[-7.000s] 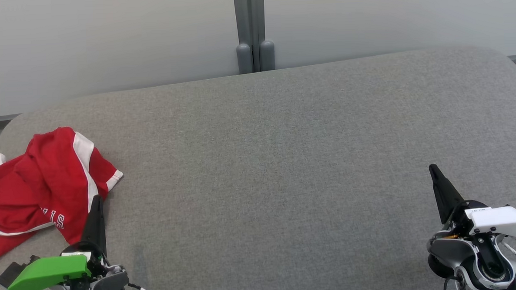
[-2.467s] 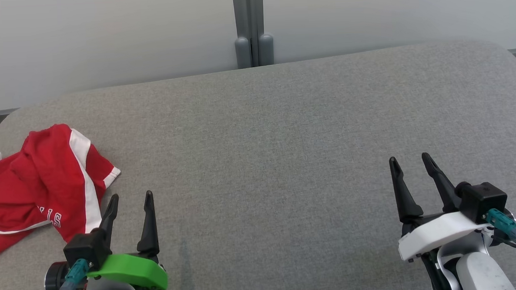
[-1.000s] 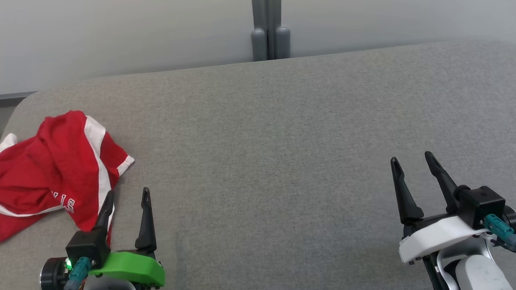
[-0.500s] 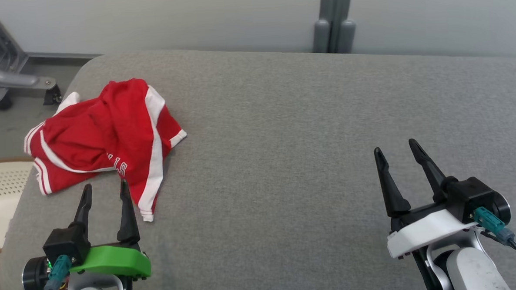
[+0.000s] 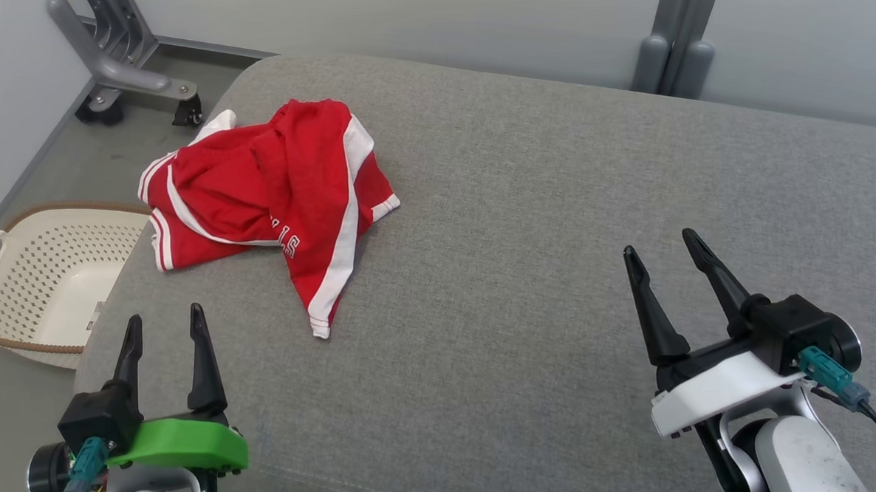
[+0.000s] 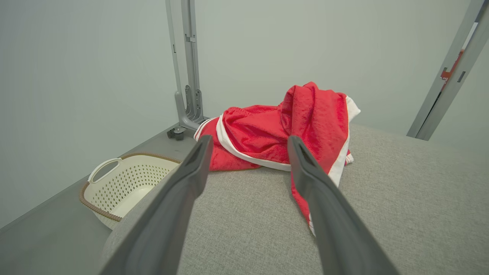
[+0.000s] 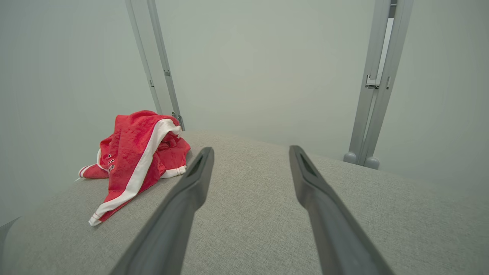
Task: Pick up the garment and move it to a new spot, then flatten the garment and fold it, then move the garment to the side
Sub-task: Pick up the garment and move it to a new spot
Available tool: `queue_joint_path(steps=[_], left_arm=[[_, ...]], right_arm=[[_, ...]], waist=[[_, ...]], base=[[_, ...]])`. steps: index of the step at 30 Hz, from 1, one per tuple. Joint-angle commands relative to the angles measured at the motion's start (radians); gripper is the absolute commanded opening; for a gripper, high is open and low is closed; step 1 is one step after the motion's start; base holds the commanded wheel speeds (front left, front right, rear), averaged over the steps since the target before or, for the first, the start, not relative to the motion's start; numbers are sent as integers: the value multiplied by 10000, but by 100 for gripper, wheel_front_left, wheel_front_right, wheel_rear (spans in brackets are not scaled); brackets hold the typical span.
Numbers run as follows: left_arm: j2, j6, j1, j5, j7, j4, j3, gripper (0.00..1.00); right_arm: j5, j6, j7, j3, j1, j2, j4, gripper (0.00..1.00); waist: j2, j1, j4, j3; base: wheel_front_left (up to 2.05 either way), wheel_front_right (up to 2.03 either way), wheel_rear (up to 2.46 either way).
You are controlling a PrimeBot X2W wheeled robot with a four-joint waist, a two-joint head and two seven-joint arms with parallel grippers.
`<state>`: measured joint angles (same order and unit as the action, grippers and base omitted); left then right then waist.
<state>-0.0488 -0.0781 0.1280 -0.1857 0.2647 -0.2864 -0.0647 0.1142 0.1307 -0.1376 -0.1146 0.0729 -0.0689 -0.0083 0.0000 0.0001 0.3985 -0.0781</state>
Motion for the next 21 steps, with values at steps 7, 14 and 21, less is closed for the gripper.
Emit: queue_joint_path(steps=[7,14,21], left_arm=[[-29,129,-27,-142,-5,91,29,100],[-29,61,638,-233,-5,-201,568,100],[-29,111,1914,-606,-6,-2131,1375,100]], right_arm=[[21,1,142,-43,147,-104,-167,100],[-63,1,341,-79,506,-327,-463,100],[-75,1,577,-217,1123,-575,-763,100]], waist=[[0,-1,-12,-237],[0,-1,-460,-1032],[0,-1,-1034,-2346]], base=[[0,0,0],[0,0,0],[0,0,0]])
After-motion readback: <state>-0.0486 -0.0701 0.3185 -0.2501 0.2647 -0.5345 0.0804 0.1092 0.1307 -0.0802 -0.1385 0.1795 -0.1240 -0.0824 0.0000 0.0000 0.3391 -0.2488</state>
